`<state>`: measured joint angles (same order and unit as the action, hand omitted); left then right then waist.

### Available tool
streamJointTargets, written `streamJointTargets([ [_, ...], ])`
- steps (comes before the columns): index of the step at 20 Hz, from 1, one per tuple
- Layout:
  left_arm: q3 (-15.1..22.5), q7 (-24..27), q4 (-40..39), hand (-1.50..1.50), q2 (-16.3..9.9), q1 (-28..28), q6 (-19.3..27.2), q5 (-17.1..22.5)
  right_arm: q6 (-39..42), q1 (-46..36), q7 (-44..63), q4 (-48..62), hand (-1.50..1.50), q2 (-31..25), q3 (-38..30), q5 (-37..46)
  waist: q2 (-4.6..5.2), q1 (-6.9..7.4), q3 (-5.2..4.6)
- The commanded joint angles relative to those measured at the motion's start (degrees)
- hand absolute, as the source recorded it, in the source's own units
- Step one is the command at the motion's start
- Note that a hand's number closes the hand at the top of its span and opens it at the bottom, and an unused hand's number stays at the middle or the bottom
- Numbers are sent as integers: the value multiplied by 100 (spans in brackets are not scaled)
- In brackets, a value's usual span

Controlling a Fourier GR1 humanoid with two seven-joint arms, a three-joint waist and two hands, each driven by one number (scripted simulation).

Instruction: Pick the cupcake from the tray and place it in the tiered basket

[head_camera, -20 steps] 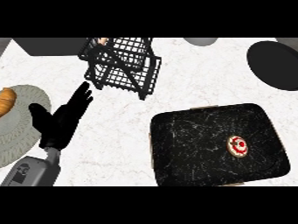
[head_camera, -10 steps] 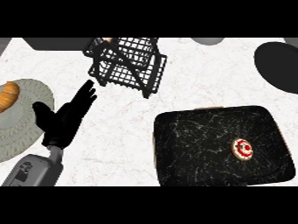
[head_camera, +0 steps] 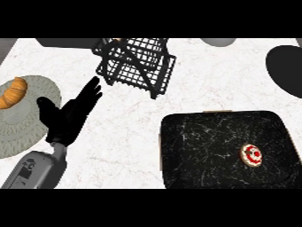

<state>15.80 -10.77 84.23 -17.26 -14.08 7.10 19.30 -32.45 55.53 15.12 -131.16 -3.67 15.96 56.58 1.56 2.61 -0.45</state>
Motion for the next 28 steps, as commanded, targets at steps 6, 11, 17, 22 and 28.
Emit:
streamJointTargets([
  [6,61,-82,-14,0,144,4,96,-136,1348,-1403,2829,399,-150,362,942,2448,-77,-48,27],
  [11,-167,-7,-76,0,-1,239,-153,-34,2428,-3046,4480,756,-150,366,1450,2870,-122,-152,37],
  [17,-358,214,-622,0,342,-63,-229,-255,2292,-3812,4651,1646,-150,367,934,2554,-144,-275,44],
  [22,-393,308,-247,0,349,509,-262,-439,2180,-3479,4419,1439,-150,113,735,2447,-159,-275,45],
  [28,-620,-281,213,0,288,396,-396,-441,1727,-3718,4677,1916,-150,366,846,2758,-161,-270,46],
])
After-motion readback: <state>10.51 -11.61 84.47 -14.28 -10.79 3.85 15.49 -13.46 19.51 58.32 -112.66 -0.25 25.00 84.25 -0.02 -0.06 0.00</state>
